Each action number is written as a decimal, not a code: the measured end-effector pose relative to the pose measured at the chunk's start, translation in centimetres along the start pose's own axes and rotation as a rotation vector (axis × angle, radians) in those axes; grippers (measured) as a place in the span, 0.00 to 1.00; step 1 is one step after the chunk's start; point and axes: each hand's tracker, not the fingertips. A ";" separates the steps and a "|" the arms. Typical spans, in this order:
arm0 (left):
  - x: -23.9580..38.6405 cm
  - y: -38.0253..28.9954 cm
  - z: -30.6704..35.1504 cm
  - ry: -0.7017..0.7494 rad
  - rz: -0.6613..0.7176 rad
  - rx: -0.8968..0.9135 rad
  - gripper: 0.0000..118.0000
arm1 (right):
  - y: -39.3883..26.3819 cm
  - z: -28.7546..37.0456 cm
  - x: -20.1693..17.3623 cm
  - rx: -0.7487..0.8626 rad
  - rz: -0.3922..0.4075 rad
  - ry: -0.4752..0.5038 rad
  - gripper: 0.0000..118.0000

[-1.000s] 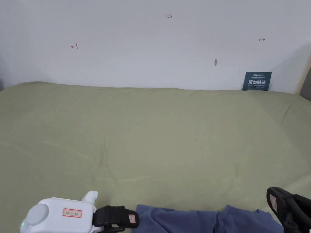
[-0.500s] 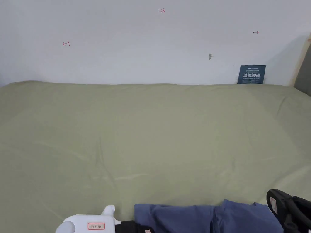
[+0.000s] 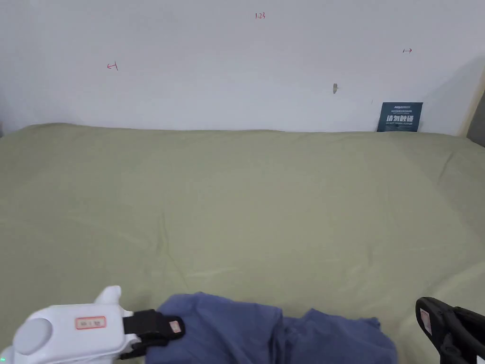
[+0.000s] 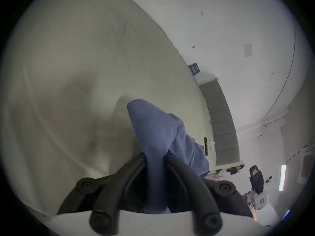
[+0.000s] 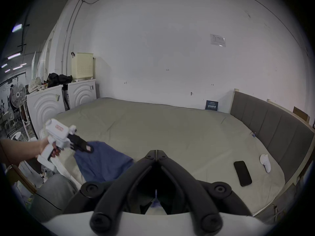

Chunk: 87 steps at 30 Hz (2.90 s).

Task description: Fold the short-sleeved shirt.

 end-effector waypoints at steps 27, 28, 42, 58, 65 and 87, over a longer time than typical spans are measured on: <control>10.4 1.4 -0.7 0.047 -0.228 -0.035 0.10 | 0.1 -1.2 -0.2 -0.005 -0.010 0.022 0.00; 10.9 0.9 -1.9 0.049 -0.231 -0.061 0.10 | 0.0 -1.1 0.0 -0.006 -0.013 0.018 0.00; 10.6 -2.1 -12.6 -0.025 -0.127 -0.228 0.62 | -1.3 -0.7 1.2 -0.042 -0.041 -0.015 0.00; 7.0 0.2 -3.8 -0.116 -0.093 0.029 0.01 | -1.1 -0.8 0.8 -0.034 -0.044 -0.002 0.00; 8.0 -2.8 -7.1 -0.192 -0.105 -0.025 0.01 | -1.1 -0.7 0.6 -0.034 -0.040 0.001 0.00; 8.3 -7.3 -6.9 -0.308 -0.168 -0.132 0.01 | -0.7 -2.1 0.0 -0.052 -0.026 0.037 0.00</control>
